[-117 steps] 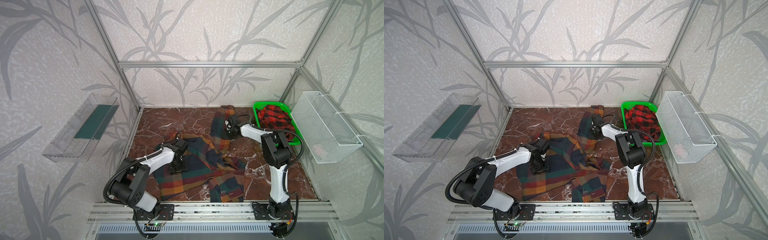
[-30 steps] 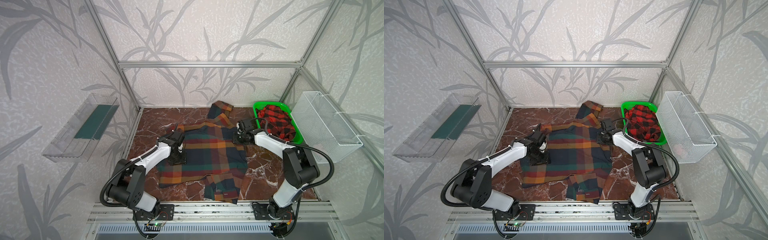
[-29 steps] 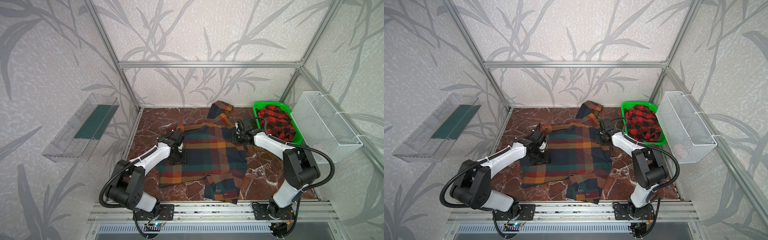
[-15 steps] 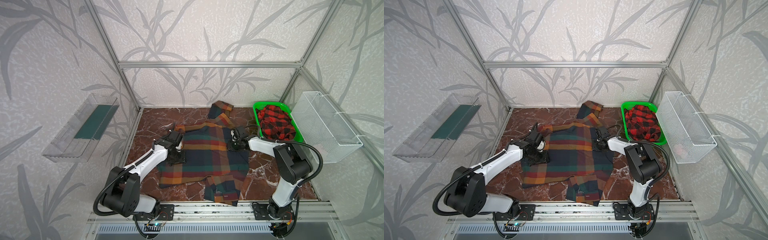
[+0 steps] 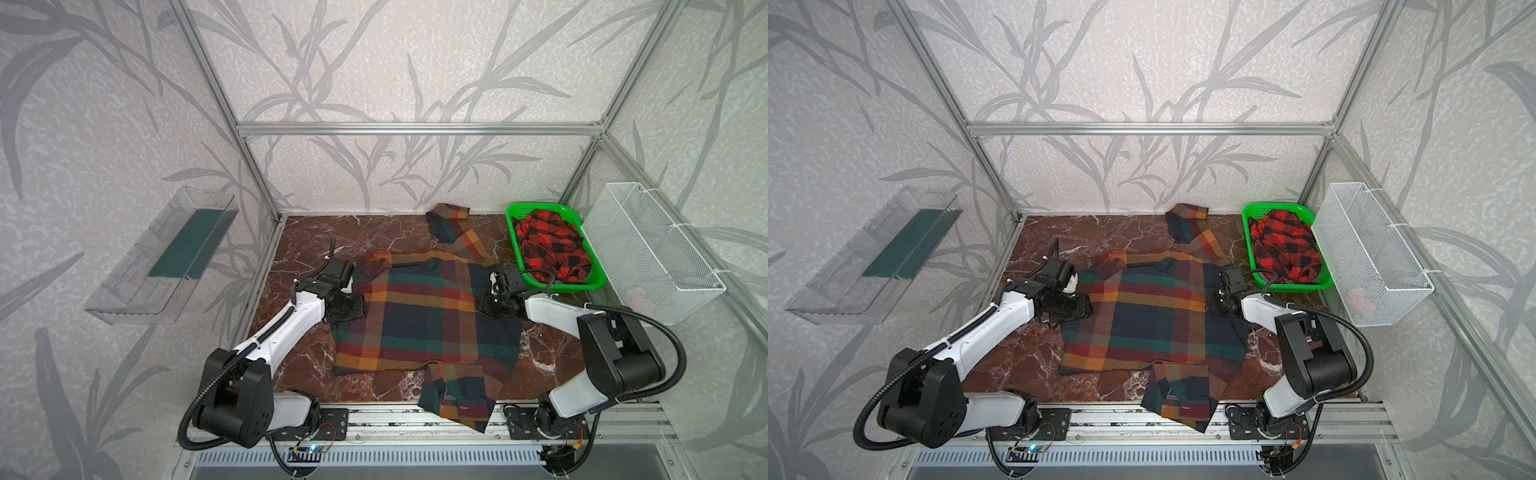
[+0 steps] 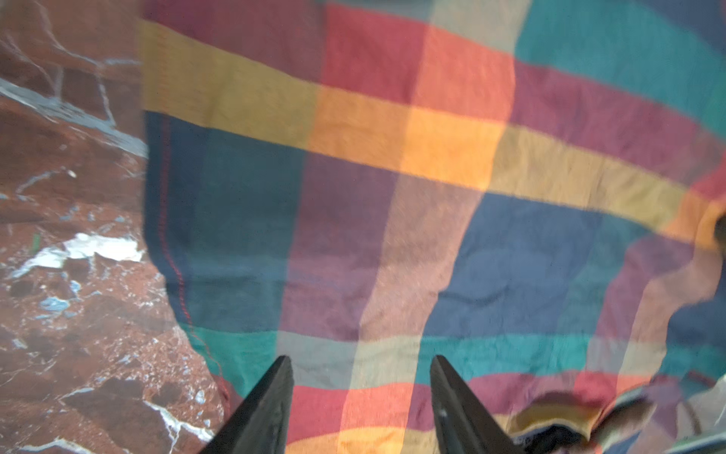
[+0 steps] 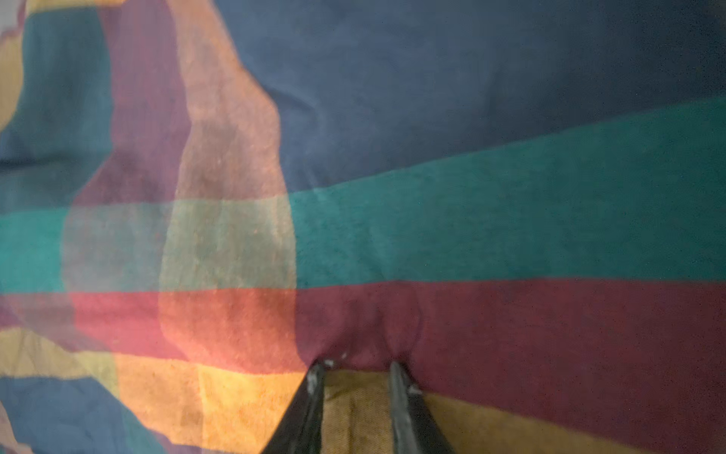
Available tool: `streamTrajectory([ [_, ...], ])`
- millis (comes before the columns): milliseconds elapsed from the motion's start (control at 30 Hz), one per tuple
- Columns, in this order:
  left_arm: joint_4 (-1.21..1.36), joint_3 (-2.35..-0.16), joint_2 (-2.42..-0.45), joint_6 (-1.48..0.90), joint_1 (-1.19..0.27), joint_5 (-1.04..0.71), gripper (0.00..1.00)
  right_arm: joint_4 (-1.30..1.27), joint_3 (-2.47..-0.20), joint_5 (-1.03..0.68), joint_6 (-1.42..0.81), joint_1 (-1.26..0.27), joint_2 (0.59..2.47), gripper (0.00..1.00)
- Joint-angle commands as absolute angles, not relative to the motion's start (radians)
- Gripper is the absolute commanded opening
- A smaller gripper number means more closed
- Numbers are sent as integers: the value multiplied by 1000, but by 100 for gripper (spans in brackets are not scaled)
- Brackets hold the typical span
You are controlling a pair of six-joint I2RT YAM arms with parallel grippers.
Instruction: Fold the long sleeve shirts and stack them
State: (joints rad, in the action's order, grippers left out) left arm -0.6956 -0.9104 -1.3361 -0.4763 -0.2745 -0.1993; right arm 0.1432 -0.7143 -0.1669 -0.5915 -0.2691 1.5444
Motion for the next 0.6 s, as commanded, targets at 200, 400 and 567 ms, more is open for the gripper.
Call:
streamTrajectory([
  [200,-576,-1194,-1561,-491,-259,-230,60,355,-789,-100,-451,-339,1383,53],
  [400,-715,-1542,-1858,-385,-255,-158,60,362,-849,-68,-371,-436,1399,56],
  [567,-667,-1696,-2019,-354,-257,-156,61,318,-832,-75,-334,-497,1439,58],
])
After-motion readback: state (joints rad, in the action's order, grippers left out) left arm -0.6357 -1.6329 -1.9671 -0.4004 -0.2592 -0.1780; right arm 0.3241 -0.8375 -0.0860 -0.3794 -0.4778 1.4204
